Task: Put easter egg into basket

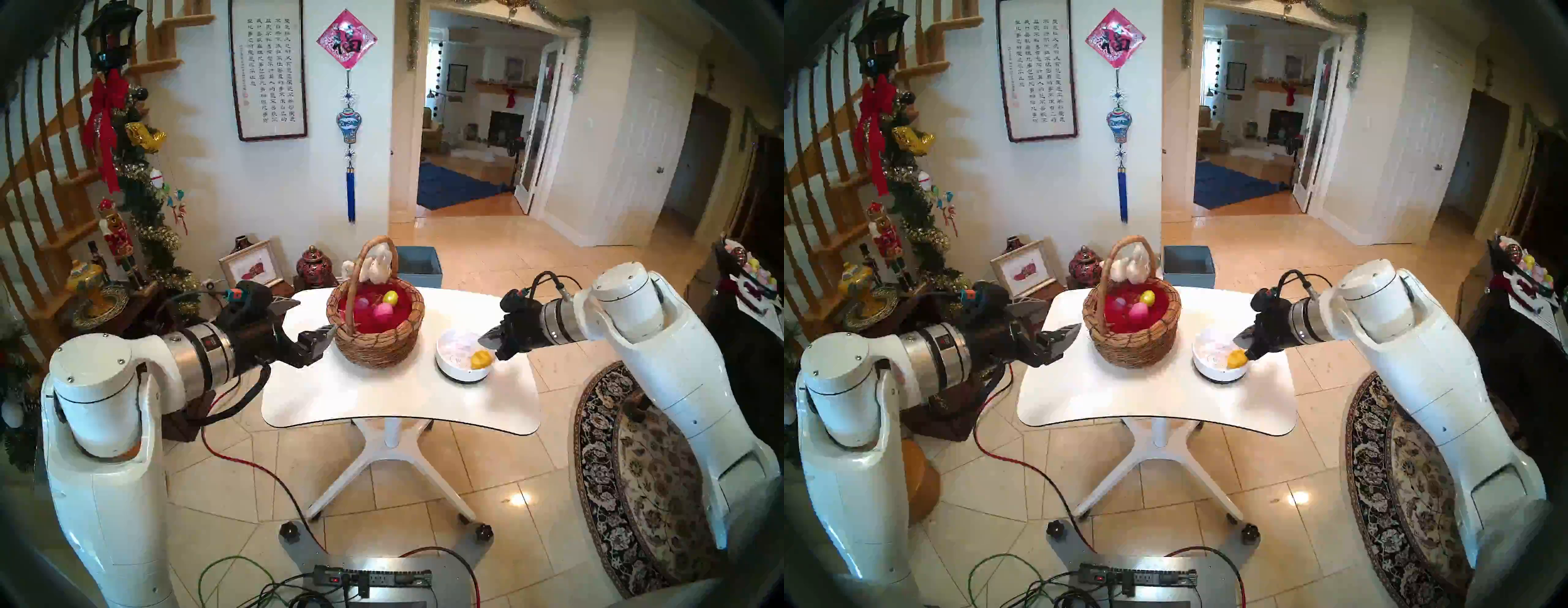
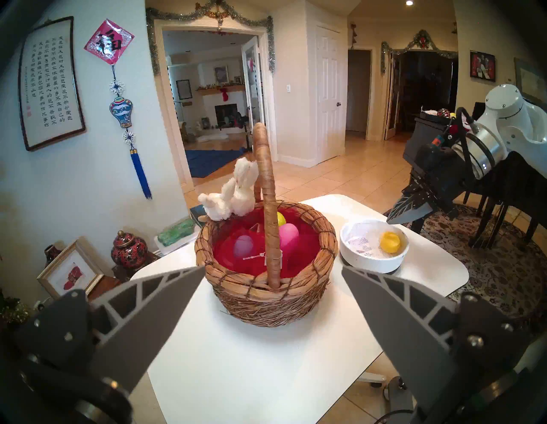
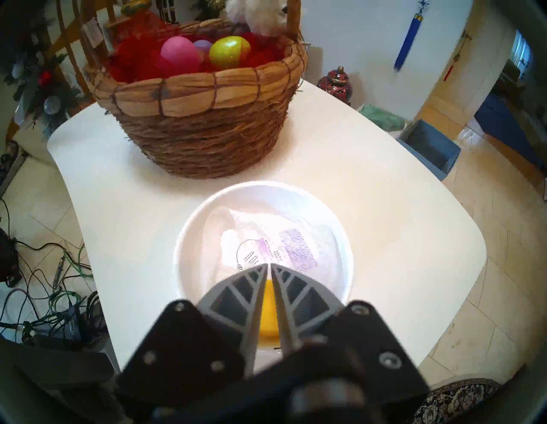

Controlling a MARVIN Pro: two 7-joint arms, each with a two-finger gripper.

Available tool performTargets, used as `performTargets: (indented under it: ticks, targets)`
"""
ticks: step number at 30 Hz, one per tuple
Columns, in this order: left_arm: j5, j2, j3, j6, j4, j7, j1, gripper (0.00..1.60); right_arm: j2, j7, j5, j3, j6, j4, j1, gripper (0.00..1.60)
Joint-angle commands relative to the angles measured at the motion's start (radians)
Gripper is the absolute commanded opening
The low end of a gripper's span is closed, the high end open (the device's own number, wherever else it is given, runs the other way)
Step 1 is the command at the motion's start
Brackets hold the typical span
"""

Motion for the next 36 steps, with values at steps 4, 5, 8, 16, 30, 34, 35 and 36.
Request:
performTargets:
  ticks: [4, 5, 8, 16, 30, 34, 35, 36]
  targets:
    - [0.0, 0.001, 0.002, 0.0, -0.005, 0.0, -0.002, 1.6, 0.018, 0.01, 0.015, 0.012, 0.016, -0.024, -0.015, 0.7]
    - [0.0, 0.001, 0.002, 0.0, -0.005, 0.0, -0.002, 1.6, 0.018, 0.011, 0.018, 0.014, 0.021, -0.026, -0.018, 0.72]
    - [0.0, 0.001, 0.002, 0.0, -0.005, 0.0, -0.002, 1.6, 0.017, 0.009, 0.026, 0.019, 0.032, -0.03, -0.027, 0.74]
    - [0.0, 0.001, 0.002, 0.0, -0.005, 0.0, -0.002, 1.6, 0.001, 0.019, 0.057, 0.033, 0.046, -0.009, -0.037, 0.76]
    - [0.0, 0.001, 0.002, 0.0, -0.005, 0.0, -0.002, 1.6, -0.025, 0.048, 0.114, 0.059, 0.077, 0.016, -0.029, 0.95]
    - [0.0, 0.001, 0.002, 0.0, -0.005, 0.0, -0.002, 1.6, -0.023, 0.037, 0.113, 0.05, 0.084, 0.017, -0.023, 0.92]
    - [0.0, 0.001, 0.002, 0.0, -0.005, 0.0, -0.002, 1.6, -0.022, 0.035, 0.111, 0.047, 0.088, 0.017, -0.021, 0.92]
    - [0.0, 0.001, 0.002, 0.0, -0.005, 0.0, -0.002, 1.6, -0.02, 0.033, 0.108, 0.042, 0.092, 0.015, -0.018, 0.92]
